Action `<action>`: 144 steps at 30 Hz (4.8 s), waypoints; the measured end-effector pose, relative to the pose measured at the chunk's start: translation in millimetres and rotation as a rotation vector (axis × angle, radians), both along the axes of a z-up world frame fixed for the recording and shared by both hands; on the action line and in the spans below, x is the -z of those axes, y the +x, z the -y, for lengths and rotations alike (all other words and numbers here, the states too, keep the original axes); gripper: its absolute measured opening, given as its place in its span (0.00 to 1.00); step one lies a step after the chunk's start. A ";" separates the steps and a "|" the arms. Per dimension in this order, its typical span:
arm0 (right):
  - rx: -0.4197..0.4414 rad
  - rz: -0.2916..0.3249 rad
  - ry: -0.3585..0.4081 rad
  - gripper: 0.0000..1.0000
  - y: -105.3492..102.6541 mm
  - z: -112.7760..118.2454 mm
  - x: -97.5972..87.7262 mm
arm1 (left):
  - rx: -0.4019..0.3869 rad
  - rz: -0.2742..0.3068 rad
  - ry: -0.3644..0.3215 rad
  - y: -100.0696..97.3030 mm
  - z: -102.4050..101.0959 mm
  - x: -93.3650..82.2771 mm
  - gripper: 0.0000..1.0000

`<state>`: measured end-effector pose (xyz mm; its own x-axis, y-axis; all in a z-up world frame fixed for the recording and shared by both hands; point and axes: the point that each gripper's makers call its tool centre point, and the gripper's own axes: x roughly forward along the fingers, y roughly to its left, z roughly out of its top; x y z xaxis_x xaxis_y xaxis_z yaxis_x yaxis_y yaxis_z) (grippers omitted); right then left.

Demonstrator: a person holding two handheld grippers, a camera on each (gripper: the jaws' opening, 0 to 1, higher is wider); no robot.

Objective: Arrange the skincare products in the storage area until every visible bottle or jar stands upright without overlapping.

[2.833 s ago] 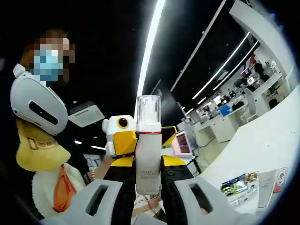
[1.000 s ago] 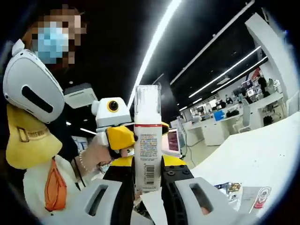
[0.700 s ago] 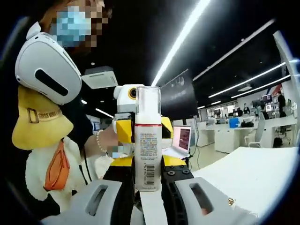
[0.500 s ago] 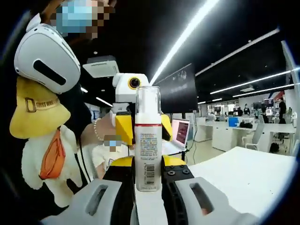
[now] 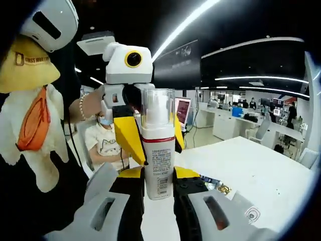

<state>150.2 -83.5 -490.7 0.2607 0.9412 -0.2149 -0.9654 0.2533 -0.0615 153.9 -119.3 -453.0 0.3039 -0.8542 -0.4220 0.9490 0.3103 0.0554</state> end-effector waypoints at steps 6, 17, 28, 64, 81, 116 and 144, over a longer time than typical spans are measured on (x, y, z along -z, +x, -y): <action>0.019 -0.022 -0.013 0.21 5.4 0.8 26.8 | -0.041 -0.027 0.025 7.4 -3.2 31.1 0.21; 0.052 -0.105 -0.037 0.22 13.0 3.3 99.3 | -0.116 -0.092 0.057 9.2 -2.6 97.9 0.18; 0.124 -0.138 -0.156 0.22 31.7 10.1 176.2 | -0.149 -0.110 0.110 24.1 -0.1 175.7 0.17; 0.100 -0.202 -0.306 0.21 61.7 54.1 258.5 | -0.087 -0.204 0.145 60.3 38.0 250.2 0.17; 0.148 -0.215 -0.317 0.21 97.1 101.4 252.8 | -0.134 -0.263 0.117 68.0 36.4 253.5 0.25; 0.115 -0.246 -0.351 0.22 127.8 113.4 259.9 | -0.338 -0.342 0.117 44.1 -22.5 271.0 0.27; 0.234 -0.343 -0.316 0.47 111.4 130.3 250.2 | -0.386 -0.369 0.090 49.3 -35.4 263.7 0.42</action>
<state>261.6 -213.8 -740.9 0.3208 0.7418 -0.5889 -0.8633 0.4848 0.1403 203.2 -83.8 -716.7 0.4062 -0.6657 -0.6260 0.7287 0.6494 -0.2177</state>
